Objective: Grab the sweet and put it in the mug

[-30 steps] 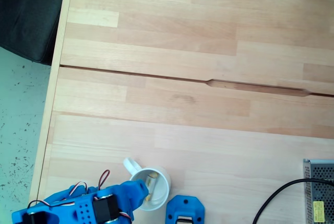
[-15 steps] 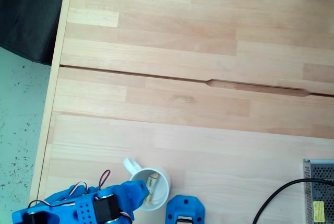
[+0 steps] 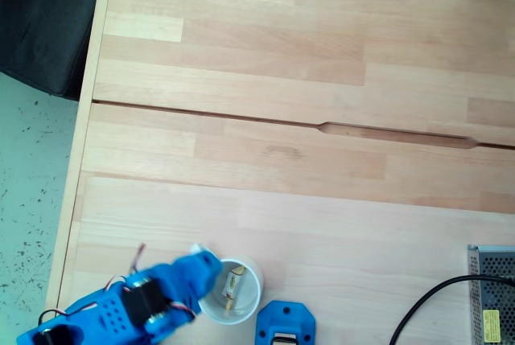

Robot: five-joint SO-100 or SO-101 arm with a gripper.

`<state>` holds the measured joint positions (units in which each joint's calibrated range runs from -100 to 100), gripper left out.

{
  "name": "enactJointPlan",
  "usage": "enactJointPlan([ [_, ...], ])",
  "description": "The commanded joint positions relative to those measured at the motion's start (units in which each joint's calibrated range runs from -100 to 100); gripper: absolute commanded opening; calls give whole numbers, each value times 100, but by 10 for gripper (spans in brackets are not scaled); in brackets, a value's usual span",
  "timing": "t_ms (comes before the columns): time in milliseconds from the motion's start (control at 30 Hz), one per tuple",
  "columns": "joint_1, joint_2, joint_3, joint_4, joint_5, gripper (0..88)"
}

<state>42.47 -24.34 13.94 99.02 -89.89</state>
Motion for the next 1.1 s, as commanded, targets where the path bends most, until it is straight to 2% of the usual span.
enactJointPlan([
  [0, -1088, -139, -538, 65, -103, 0],
  [233, -2881, -148, -903, 65, -107, 0],
  [500, -4123, -655, -716, 90, -103, 0],
  [800, -4261, -3358, 2486, 65, -59, 0],
  [1067, -4312, -4459, 3941, 65, -98, 0],
])
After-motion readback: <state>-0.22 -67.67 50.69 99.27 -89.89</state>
